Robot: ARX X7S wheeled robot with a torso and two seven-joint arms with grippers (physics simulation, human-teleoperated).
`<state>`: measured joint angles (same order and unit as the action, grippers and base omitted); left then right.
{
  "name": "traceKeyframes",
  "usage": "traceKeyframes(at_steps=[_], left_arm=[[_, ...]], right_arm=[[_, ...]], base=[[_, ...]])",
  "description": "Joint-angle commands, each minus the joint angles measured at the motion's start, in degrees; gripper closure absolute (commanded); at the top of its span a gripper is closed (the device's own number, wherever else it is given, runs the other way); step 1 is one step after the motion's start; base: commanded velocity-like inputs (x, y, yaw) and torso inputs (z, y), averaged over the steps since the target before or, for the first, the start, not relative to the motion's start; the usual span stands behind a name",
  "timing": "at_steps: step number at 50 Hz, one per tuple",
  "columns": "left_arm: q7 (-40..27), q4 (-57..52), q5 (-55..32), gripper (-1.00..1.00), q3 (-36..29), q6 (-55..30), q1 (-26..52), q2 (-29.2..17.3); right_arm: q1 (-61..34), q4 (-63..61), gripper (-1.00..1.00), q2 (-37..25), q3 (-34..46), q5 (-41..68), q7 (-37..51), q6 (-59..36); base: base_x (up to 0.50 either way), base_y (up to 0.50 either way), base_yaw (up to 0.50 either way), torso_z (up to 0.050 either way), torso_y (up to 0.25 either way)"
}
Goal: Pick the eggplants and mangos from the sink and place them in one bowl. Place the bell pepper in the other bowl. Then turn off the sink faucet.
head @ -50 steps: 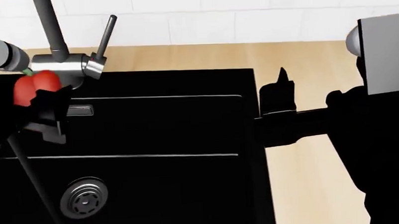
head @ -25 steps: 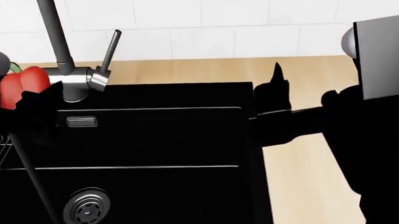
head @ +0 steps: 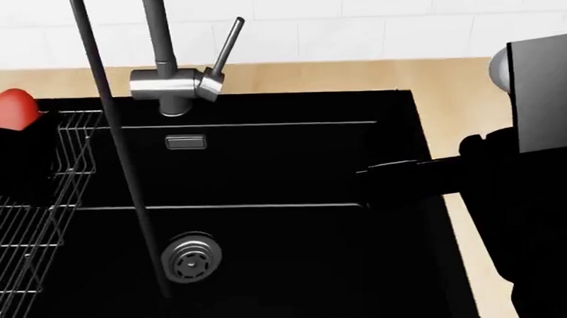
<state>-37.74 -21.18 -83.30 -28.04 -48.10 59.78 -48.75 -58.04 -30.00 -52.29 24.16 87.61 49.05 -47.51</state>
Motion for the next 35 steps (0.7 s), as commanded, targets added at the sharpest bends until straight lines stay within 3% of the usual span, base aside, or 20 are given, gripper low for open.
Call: traceKeyframes(at_steps=[1, 21, 35], left_arm=[[-0.02, -0.56, -1.27, 1.0, 1.9, 1.22, -0.37, -0.96], [-0.74, -0.84, -1.63, 1.0, 2.75, 1.73, -0.27, -1.77], [-1.12, -1.4, -3.11, 1.0, 3.85, 1.78, 0.3, -2.93]], right_arm=[[0.2, -0.59, -1.0, 0.57, -0.04, -1.04, -0.1, -0.22], [0.69, -1.15, -1.0, 0.5, -0.03, -1.7, 0.96, 0.19], [1.97, -2.11, -1.0, -0.08, -0.65, -1.63, 1.6, 1.19]], base=[[-0.08, 0.5, 0.0, 0.0, 0.0], [0.0, 0.5, 0.0, 0.0, 0.0], [-0.16, 0.5, 0.0, 0.0, 0.0]])
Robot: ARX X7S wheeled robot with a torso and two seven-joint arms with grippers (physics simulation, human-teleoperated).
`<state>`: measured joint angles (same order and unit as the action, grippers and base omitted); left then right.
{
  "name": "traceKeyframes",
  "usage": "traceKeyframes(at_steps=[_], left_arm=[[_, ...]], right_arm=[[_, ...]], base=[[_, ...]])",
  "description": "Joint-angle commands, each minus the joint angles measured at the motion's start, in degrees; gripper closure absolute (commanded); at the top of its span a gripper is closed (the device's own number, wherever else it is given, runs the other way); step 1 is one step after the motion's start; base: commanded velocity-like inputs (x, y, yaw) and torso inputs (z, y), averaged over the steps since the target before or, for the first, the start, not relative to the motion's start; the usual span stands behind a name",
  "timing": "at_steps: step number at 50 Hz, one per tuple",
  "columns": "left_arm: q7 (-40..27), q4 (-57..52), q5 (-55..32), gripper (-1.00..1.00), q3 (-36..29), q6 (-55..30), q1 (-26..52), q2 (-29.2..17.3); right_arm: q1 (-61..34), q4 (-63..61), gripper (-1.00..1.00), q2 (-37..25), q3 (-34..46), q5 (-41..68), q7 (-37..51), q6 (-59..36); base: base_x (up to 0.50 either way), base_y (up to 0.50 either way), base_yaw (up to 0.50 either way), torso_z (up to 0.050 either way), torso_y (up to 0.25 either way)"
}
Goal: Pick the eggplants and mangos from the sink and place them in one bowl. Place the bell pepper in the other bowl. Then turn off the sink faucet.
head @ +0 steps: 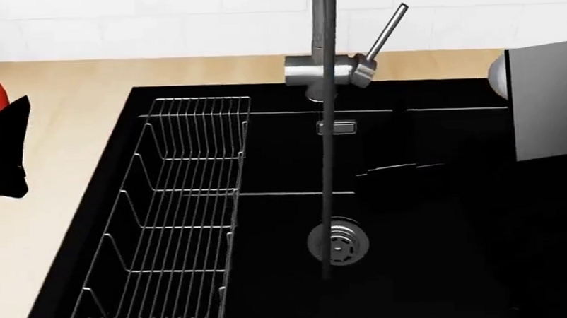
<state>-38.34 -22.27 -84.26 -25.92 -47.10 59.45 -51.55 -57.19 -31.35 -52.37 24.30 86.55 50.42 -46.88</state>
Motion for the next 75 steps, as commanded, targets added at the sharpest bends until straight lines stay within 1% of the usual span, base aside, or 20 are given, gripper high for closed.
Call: traceKeyframes(at_steps=[1, 3, 18, 45, 52, 67, 75], left_arm=[[-0.78, -0.59, -2.46, 1.0, 1.85, 0.79, 0.61, -0.19], [-0.91, -0.46, -3.82, 1.0, 2.37, 1.0, 0.38, -0.4], [-0.64, -0.27, -2.93, 1.0, 1.97, 1.05, -0.22, -0.55], [-0.37, -2.25, -2.44, 1.0, 1.64, 1.71, -1.92, -0.58], [-0.04, -2.63, -2.58, 1.0, 1.21, 1.58, -1.88, 0.02], [0.16, -2.38, -2.25, 1.0, 0.8, 1.84, -2.14, 0.78], [0.15, -1.9, -2.47, 1.0, 0.04, 1.13, -0.43, 2.34]], right_arm=[[1.2, -0.81, -1.0, 0.0, -0.79, -0.59, 0.18, 0.6], [0.94, -0.71, -1.0, 0.02, -0.67, -0.42, 0.32, 0.35], [1.07, -0.95, -1.0, 0.16, -0.1, -2.23, -0.76, 0.38], [1.52, -1.27, -1.0, 0.04, -0.26, -1.91, 0.21, 0.78], [0.54, -1.77, -1.0, -0.16, 0.36, -1.58, 0.14, -0.42], [0.67, -1.5, -1.0, 0.03, 0.17, -1.4, 0.73, 0.01], [0.99, -2.35, -1.0, -0.6, -0.31, -1.2, 1.2, 0.36]], base=[[-0.22, 0.5, 0.0, 0.0, 0.0], [-0.22, 0.5, 0.0, 0.0, 0.0], [-0.04, 0.5, 0.0, 0.0, 0.0], [0.07, 0.5, 0.0, 0.0, 0.0], [0.07, 0.12, 0.0, 0.0, 0.0], [0.15, 0.5, 0.0, 0.0, 0.0], [0.09, 0.03, 0.0, 0.0, 0.0]])
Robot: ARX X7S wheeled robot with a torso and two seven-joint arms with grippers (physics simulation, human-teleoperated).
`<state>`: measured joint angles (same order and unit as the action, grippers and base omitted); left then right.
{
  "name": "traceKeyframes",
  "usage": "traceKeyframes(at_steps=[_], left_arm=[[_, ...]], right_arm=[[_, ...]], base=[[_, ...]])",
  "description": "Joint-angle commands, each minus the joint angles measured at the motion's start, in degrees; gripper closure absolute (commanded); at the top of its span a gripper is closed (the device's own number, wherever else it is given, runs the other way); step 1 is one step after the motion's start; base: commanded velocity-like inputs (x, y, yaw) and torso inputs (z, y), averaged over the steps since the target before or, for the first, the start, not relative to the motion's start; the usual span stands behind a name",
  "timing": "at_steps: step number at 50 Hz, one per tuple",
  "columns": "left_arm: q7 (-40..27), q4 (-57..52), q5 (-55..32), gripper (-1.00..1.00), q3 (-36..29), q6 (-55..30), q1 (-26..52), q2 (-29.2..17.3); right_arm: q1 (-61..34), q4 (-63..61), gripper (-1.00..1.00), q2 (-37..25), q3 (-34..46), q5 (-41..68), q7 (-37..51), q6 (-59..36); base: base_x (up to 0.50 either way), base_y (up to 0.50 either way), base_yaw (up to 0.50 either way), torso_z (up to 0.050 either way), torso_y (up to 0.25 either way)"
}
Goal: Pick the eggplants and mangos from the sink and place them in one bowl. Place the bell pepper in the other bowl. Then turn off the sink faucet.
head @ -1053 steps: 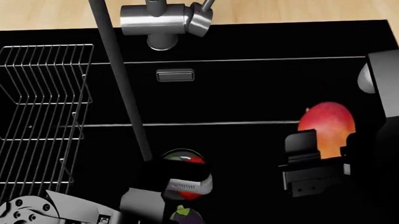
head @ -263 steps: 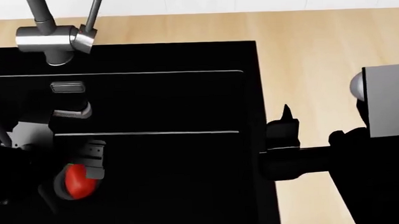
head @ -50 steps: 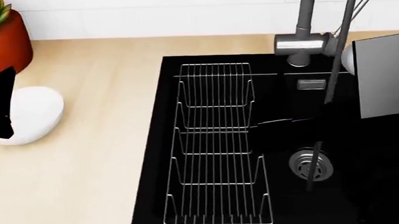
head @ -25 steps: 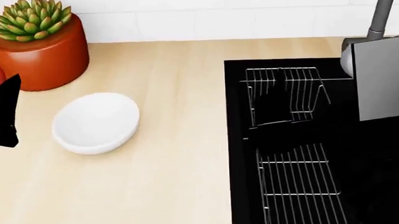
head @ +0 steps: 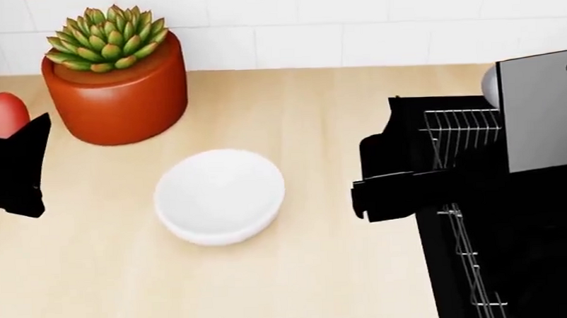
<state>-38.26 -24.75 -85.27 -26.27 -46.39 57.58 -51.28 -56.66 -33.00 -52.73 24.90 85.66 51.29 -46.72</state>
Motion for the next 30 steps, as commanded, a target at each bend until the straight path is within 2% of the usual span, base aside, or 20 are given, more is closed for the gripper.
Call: traceKeyframes(at_steps=[1, 10, 16, 23, 30], left_arm=[[-0.07, 0.75, -1.51, 1.0, 0.34, 0.48, 1.51, 2.36], [-0.06, 1.5, -1.51, 1.0, -0.32, -0.02, 2.69, 3.53], [1.01, 1.17, -1.53, 1.0, -1.43, -0.37, 2.53, 4.77], [2.22, 3.31, -2.84, 1.0, -3.78, -1.5, 4.7, 9.72], [4.03, 8.2, -4.01, 1.0, -7.63, -3.23, 8.19, 17.66]], right_arm=[[0.46, -0.76, -1.0, -0.29, -0.83, -0.41, 0.29, 0.11], [1.25, -0.47, -1.0, -0.08, -0.7, -1.42, -0.52, 0.69], [1.79, -0.79, -1.0, -0.92, -1.69, 0.27, 0.6, 1.29], [1.88, -0.69, -1.0, -0.63, -1.84, 0.71, 0.83, 1.64], [1.47, -0.65, -1.0, -0.09, -1.66, 0.92, 1.1, 1.59]], base=[[0.16, 0.0, 0.0, 0.0, 0.0], [0.17, 0.0, 0.0, 0.0, 0.002], [0.0, 0.0, 0.0, 0.0, 0.0], [0.0, 0.0, 0.0, 0.0, 0.0], [0.0, 0.0, 0.0, 0.0, 0.0]])
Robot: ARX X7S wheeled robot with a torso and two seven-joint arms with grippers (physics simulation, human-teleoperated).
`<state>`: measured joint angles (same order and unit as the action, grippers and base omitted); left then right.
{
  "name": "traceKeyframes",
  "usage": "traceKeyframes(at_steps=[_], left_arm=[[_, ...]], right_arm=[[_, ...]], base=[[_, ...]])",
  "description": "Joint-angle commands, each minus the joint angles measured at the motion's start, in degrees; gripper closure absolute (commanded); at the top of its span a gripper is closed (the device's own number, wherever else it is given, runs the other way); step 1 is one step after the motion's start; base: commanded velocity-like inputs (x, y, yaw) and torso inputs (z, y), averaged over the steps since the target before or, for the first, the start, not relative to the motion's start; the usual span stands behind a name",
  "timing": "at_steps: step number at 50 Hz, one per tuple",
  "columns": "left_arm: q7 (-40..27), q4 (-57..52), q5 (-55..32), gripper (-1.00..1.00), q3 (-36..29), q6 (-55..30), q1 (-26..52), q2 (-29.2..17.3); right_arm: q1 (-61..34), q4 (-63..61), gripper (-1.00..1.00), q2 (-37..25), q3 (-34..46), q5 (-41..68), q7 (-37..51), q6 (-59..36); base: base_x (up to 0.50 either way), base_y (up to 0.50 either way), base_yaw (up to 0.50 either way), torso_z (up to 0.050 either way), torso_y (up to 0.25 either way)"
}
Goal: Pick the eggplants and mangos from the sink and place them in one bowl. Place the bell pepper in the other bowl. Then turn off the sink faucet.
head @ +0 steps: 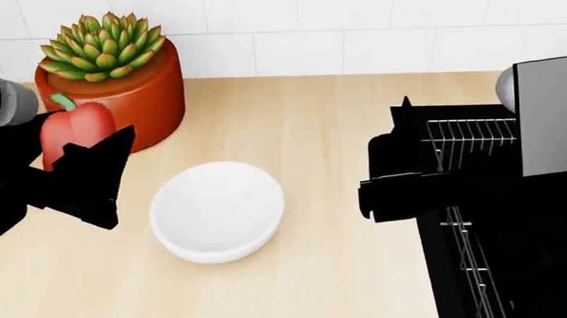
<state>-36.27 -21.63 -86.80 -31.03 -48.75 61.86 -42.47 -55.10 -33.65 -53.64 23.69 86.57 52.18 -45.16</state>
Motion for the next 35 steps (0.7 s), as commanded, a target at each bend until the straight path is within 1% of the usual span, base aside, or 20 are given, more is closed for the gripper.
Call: traceKeyframes(at_steps=[1, 3, 6, 7, 8, 14, 23, 27, 29, 35], left_arm=[[2.64, 5.92, -2.49, 1.0, -3.37, -1.1, 4.61, 9.99], [2.6, 7.45, -1.84, 1.0, -4.35, -0.96, 5.57, 12.66], [3.17, 9.95, -2.09, 1.0, -5.28, -0.68, 5.48, 15.28], [3.35, 10.16, -1.79, 1.0, -5.58, -0.81, 5.54, 15.43], [2.85, 12.1, -2.76, 1.0, -5.4, -0.41, 5.4, 16.61], [4.83, 16.85, -0.56, 1.0, -7.45, -0.15, 6.88, 20.49], [7.61, 21.25, 2.95, 1.0, -9.78, 1.06, 5.4, 22.2], [8.51, 23.64, 4.67, 1.0, -10.17, 1.91, 5.83, 22.61], [9.3, 23.78, 6.94, 1.0, -11.09, 2.6, 6.03, 22.63], [9.61, 26.16, 9.93, 1.0, -12.32, 3.65, 6.32, 23.28]], right_arm=[[-0.11, 0.01, -1.0, 0.87, -0.37, 0.16, 0.17, -0.06], [0.31, -0.06, -1.0, 0.42, -0.6, 0.5, 0.27, 0.09], [0.62, -0.34, -1.0, 0.27, -0.72, 0.6, 0.53, 0.28], [0.66, -0.43, -1.0, 0.28, -0.54, 0.39, 0.43, 0.13], [0.81, -0.25, -1.0, 0.4, -0.16, 0.39, 0.3, -0.16], [1.59, -0.25, -1.0, 0.36, -0.43, 0.29, 0.13, 0.51], [1.15, 0.32, -1.0, 0.73, -0.28, 0.67, 0.08, 0.38], [1.62, 0.07, -1.0, 0.54, -0.56, 0.71, 0.28, 0.8], [1.65, -0.1, -1.0, 0.46, -0.65, 0.85, 0.42, 0.86], [1.46, -0.71, -1.0, -0.35, -1.07, 2.02, 1.14, 0.71]], base=[[0.0, 0.0, 0.0, 0.0, 0.0], [0.0, 0.0, 0.0, 0.0, 0.0], [0.0, 0.0, 0.0, 0.0, 0.0], [0.0, 0.0, 0.0, 0.0, 0.0], [0.0, 0.0, 0.0, 0.0, 0.0], [0.0, 0.0, 0.0, 0.0, 0.0], [0.0, 0.0, 0.0, 0.0, 0.0], [0.0, 0.0, 0.0, 0.0, 0.0], [0.0, 0.0, 0.0, 0.0, 0.0], [0.0, 0.0, 0.0, 0.0, 0.002]])
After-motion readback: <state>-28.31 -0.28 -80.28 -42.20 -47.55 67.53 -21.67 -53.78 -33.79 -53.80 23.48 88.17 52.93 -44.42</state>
